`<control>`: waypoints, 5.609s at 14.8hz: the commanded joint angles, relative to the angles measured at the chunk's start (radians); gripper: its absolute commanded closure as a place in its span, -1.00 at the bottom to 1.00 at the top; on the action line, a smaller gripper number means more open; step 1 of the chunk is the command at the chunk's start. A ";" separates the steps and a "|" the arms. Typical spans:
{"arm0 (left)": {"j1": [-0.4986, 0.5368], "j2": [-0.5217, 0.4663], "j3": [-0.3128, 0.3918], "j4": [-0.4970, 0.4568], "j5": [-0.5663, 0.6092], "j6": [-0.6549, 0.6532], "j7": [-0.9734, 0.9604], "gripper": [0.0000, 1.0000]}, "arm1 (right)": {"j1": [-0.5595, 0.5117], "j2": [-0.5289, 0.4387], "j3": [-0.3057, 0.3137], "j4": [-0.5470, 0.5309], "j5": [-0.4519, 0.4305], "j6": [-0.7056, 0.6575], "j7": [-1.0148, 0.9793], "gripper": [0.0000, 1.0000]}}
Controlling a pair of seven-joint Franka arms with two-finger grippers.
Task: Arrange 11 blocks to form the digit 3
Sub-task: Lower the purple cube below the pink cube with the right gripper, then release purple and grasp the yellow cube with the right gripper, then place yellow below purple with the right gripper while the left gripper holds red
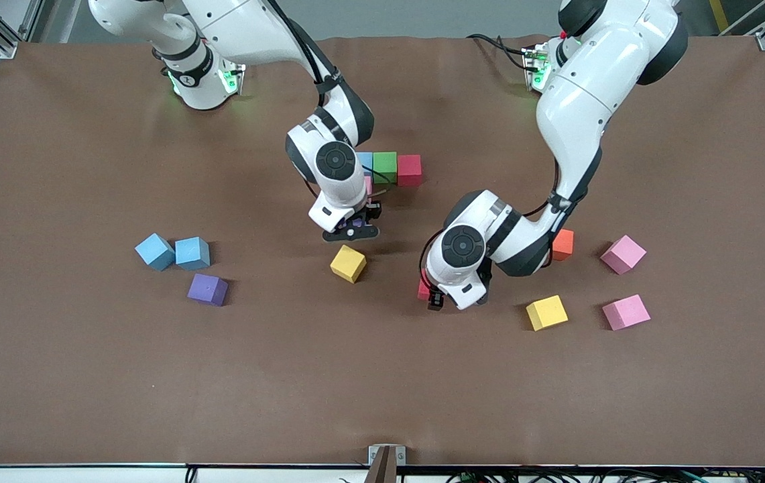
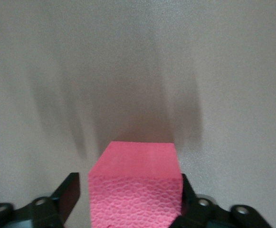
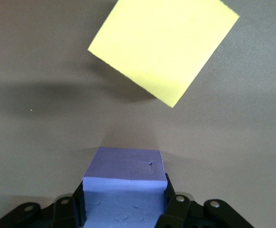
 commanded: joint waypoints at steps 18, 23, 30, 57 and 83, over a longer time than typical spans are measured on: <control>0.005 0.002 0.005 0.012 -0.004 0.008 0.010 0.65 | -0.106 -0.029 -0.012 0.239 0.020 -0.284 0.057 -1.00; 0.009 -0.010 0.003 0.015 -0.004 0.008 0.012 0.75 | -0.154 0.083 -0.012 0.385 0.017 -0.289 0.256 -1.00; 0.018 -0.001 0.005 -0.002 -0.017 0.006 0.004 0.95 | -0.169 0.167 -0.012 0.411 0.023 -0.195 0.361 -1.00; 0.035 -0.214 -0.035 -0.107 -0.030 -0.083 -0.207 0.97 | -0.106 0.149 0.005 0.288 0.020 -0.149 0.030 0.25; 0.026 -0.223 -0.037 -0.161 -0.017 -0.084 -0.157 0.97 | -0.081 0.127 -0.003 0.255 -0.017 -0.189 -0.053 0.23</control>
